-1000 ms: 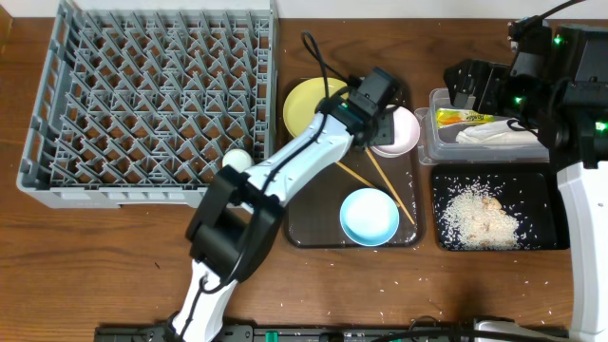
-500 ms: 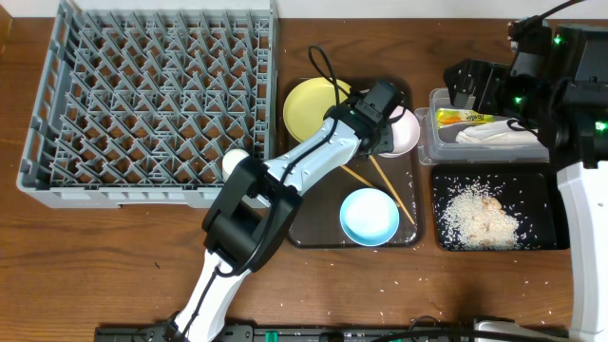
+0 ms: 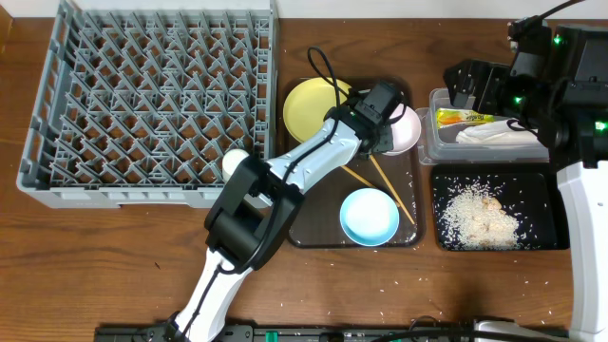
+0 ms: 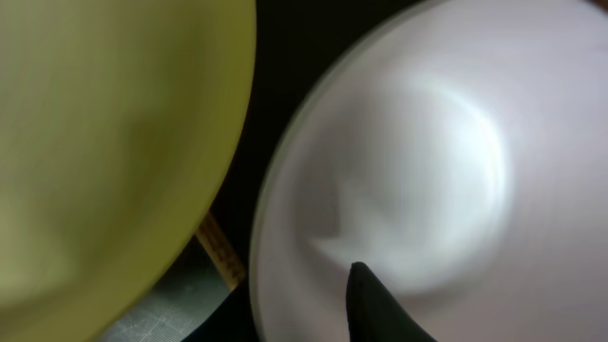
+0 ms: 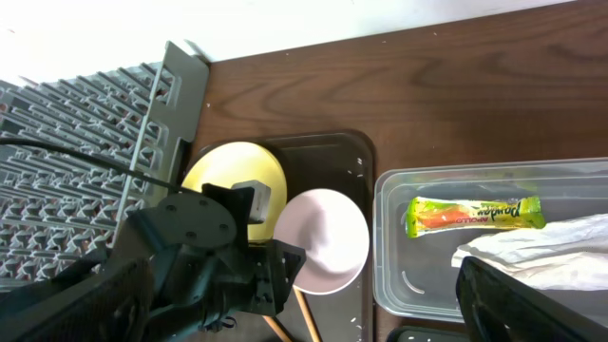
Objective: Sort waste into correct bins and load items into the dishwasher
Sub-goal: 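Grasp the rim of the pale pink plate with left gripper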
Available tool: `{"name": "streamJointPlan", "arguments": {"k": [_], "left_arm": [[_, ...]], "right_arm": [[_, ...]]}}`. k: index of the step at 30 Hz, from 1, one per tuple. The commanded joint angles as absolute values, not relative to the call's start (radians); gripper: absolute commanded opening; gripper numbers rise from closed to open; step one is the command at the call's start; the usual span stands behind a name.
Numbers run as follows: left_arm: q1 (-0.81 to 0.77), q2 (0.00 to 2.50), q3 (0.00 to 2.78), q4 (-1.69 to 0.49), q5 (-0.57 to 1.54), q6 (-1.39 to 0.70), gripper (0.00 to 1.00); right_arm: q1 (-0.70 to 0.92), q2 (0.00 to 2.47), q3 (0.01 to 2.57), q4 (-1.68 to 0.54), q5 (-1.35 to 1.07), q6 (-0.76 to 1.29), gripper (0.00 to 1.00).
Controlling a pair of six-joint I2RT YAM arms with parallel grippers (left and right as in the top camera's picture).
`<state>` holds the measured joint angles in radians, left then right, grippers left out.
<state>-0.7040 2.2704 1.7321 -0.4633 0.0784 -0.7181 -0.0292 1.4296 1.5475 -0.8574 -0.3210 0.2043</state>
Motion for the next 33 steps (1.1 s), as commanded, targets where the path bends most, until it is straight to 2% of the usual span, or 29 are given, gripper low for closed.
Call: {"name": "streamJointPlan", "arguments": {"k": [1, 13, 18, 33], "left_arm": [[-0.705, 2.288, 1.718, -0.460, 0.069, -0.720, 0.25], [-0.704, 2.317, 1.718, -0.442, 0.066, -0.720, 0.25], [-0.704, 2.317, 1.718, -0.442, 0.066, -0.720, 0.08], [-0.642, 2.183, 1.719, -0.459, 0.111, -0.706, 0.07]], "right_arm": [[-0.025, 1.434, 1.550, -0.861, -0.318, 0.201, 0.99], [-0.025, 1.434, 1.550, -0.861, -0.318, 0.201, 0.99], [-0.025, 1.434, 1.550, -0.861, -0.318, 0.201, 0.99], [-0.025, 1.434, 1.550, -0.861, -0.318, 0.201, 0.99]]}}
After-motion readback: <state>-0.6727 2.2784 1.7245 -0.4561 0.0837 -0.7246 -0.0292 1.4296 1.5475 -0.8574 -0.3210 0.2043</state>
